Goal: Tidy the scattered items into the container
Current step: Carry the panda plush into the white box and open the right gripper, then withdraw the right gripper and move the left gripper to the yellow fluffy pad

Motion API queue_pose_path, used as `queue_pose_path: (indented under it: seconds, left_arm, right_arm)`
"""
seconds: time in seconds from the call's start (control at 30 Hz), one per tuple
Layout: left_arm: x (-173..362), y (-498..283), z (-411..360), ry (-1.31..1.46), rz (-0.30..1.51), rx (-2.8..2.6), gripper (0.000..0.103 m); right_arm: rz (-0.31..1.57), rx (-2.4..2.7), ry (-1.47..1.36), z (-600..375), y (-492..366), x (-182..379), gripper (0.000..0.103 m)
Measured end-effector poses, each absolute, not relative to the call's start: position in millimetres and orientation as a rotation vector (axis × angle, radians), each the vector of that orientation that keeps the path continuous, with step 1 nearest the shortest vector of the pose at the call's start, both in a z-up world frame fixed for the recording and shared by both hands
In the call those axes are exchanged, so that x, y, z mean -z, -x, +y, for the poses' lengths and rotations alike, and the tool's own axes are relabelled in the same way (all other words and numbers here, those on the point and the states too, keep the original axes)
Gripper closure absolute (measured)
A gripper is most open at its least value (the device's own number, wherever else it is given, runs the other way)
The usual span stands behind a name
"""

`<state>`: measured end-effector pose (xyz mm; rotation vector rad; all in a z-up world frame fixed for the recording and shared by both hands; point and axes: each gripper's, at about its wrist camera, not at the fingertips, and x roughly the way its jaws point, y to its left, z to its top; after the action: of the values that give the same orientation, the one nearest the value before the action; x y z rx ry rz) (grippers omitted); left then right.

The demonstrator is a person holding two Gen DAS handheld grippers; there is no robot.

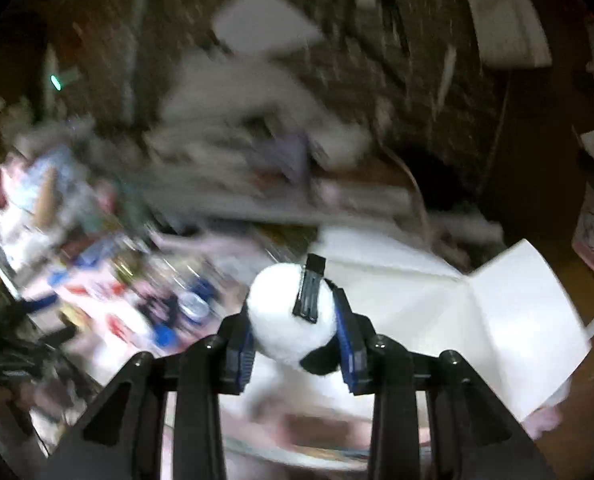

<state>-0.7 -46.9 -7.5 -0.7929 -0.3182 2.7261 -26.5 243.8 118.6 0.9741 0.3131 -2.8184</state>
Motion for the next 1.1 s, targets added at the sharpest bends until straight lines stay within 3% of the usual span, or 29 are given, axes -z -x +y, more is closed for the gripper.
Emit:
queue_pose_path:
  seconds: [0.17,0.5,0.73,0.77,0.8,0.87,1.1]
  left_arm:
    - [9,1,-41,0.807,-0.304,-2.709,0.004]
    - [13,6,-43,0.835,-0.307,-2.706,0.004]
    - [15,8,-41,0.847,-0.299,-2.700,0.004]
    - [15,9,-40,0.853,-0.294,-2.701,0.004]
    - [16,10,-40,0.859,-0.289,-2.703,0.004]
    - [18,11,-38,0.881,-0.264,-2.717,0.004]
    - [29,12,-42,0.880,-0.236,-2.730,0.004]
  right_arm:
    - [0.285,2.674,-1.401,284,83,-100,0.072]
    - [0.413,2.369,-1.855,299,132,-38,0.072]
    - [0.530,2.339,-1.888,297,129,-34,0.066]
    - [0.532,2.349,-1.882,296,127,-35,0.059]
    - [0.536,2.361,-1.869,296,125,-37,0.046]
    - [0.530,2.388,-1.826,294,120,-43,0.034]
    - [0.579,2.583,-1.522,264,80,-87,0.032]
